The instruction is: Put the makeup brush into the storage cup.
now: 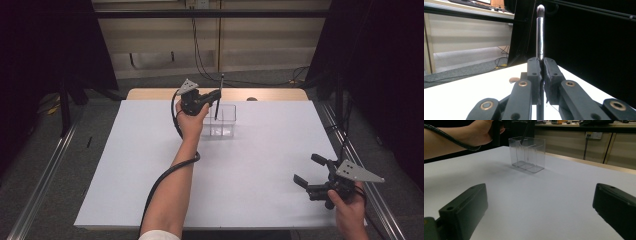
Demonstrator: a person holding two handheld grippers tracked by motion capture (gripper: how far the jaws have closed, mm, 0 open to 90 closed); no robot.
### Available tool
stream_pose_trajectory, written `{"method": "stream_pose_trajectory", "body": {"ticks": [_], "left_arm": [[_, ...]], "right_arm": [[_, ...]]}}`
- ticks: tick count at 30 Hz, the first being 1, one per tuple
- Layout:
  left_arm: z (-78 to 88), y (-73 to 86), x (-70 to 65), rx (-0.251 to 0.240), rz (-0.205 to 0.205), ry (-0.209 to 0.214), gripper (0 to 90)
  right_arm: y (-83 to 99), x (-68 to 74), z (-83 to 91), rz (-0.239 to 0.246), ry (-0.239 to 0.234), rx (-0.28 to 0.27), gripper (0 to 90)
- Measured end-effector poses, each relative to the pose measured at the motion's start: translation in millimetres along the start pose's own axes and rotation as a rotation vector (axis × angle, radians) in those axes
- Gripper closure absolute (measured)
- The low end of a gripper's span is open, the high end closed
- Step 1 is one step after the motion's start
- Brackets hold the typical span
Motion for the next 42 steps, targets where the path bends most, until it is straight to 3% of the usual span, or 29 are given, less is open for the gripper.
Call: {"method": "stream_pose_trajectory", "body": {"ticks": [42], "left_arm": [[10.5,14.3,6.9,0.000,0.019,-0.015,83.8]], "right_arm": [[-0.6,0.8,0.0,0.006,-0.004,-0.002,0.0]]}}
Point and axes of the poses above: each handheld gripper's, and its own axes: z roughly backward along the jaws, y roughly out of its underside, x roughly to its left, the point moved 2 cm from there along -z, roughly forward along the jaws, and after that the axes turned 5 degrees about z, right-handed, at the moved point
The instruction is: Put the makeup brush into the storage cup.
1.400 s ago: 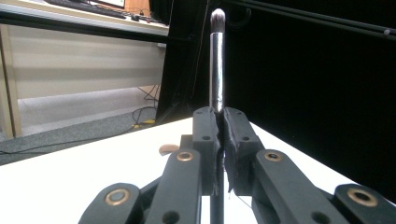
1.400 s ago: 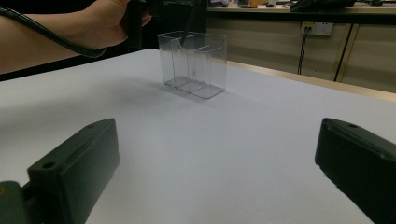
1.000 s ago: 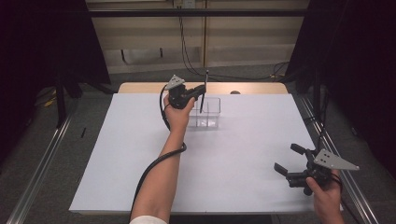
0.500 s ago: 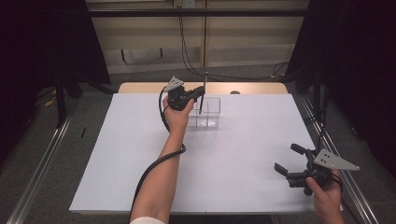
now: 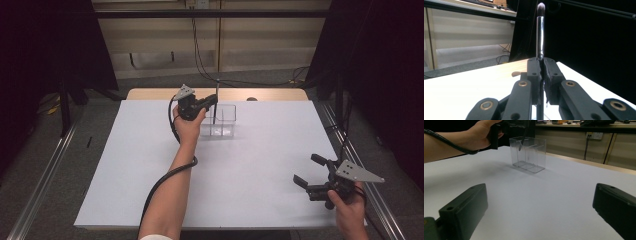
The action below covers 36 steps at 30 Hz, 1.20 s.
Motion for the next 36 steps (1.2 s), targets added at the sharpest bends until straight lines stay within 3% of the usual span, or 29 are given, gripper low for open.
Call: {"method": "stream_pose_trajectory", "body": {"ticks": [24,36], "left_arm": [[4.2,1.0,-0.6,0.014,0.008,0.016,82.7],[6.1,-1.2,-3.1,0.013,0.000,0.047,60.9]], "right_arm": [[-0.2,1.4,-1.8,0.004,-0.003,0.006,0.0],[-0.2,1.6,-2.4,0.006,-0.005,0.005,0.0]]}}
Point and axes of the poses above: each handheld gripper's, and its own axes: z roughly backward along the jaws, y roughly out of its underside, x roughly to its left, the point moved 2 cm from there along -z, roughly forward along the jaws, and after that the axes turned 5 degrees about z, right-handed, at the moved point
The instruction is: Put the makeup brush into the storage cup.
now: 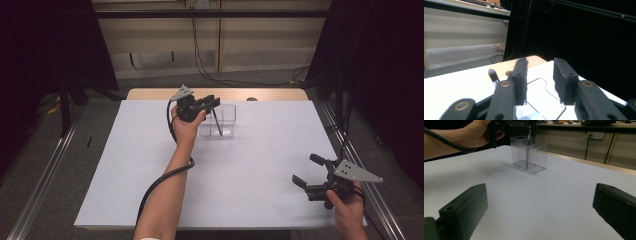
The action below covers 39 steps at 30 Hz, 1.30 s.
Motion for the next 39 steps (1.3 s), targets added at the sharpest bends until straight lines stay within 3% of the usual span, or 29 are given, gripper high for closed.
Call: {"method": "stream_pose_trajectory", "body": {"ticks": [7,16,21,26,39], "left_arm": [[2.4,1.3,-0.3,-0.006,-0.012,0.008,56.4],[7.1,2.3,0.5,-0.015,-0.018,0.047,43.7],[9.8,3.8,2.6,-0.022,0.003,0.057,35.5],[10.7,4.1,0.4,-0.005,-0.036,0.065,29.2],[19.3,2.8,-3.1,-0.011,-0.044,0.088,15.7]], "right_arm": [[-0.1,0.6,-0.4,-0.003,0.001,0.002,0.0],[0.1,0.7,-0.4,-0.001,0.000,0.003,0.0],[-0.1,1.0,-0.2,0.002,-0.001,0.004,0.0],[0.4,1.3,1.7,-0.001,0.004,0.004,0.0],[0.2,3.1,4.0,-0.001,0.010,0.001,0.0]]}}
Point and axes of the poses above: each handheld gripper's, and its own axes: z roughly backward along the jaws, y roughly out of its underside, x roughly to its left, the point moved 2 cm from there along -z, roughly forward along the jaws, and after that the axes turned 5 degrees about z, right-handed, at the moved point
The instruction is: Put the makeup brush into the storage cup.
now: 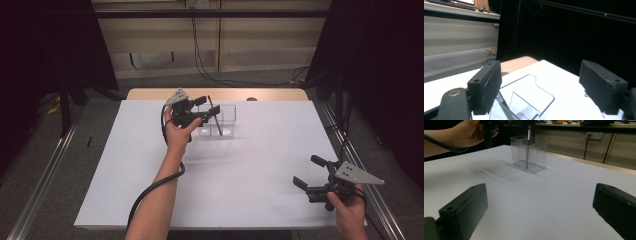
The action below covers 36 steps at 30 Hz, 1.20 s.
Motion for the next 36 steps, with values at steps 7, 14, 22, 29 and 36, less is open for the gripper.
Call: {"method": "stream_pose_trajectory", "body": {"ticks": [7,14,22,29,36], "left_arm": [[7.9,1.0,0.8,0.001,0.014,0.002,9.1],[17.1,3.5,1.0,-0.022,0.008,0.007,3.5],[21.5,2.7,-1.1,-0.007,-0.038,0.023,0.5],[24.2,4.2,0.3,0.020,-0.066,0.024,0.4],[33.0,4.7,1.1,0.020,-0.075,0.022,0.4]], "right_arm": [[-0.8,0.2,-1.4,0.005,-0.006,-0.002,0.0],[0.4,0.7,-2.9,-0.009,-0.016,-0.005,0.0],[1.5,0.2,-2.4,-0.010,-0.014,-0.003,0.0],[1.8,1.5,2.7,-0.018,-0.003,-0.006,0.0],[2.3,2.2,7.1,-0.027,0.007,-0.010,0.0]]}}
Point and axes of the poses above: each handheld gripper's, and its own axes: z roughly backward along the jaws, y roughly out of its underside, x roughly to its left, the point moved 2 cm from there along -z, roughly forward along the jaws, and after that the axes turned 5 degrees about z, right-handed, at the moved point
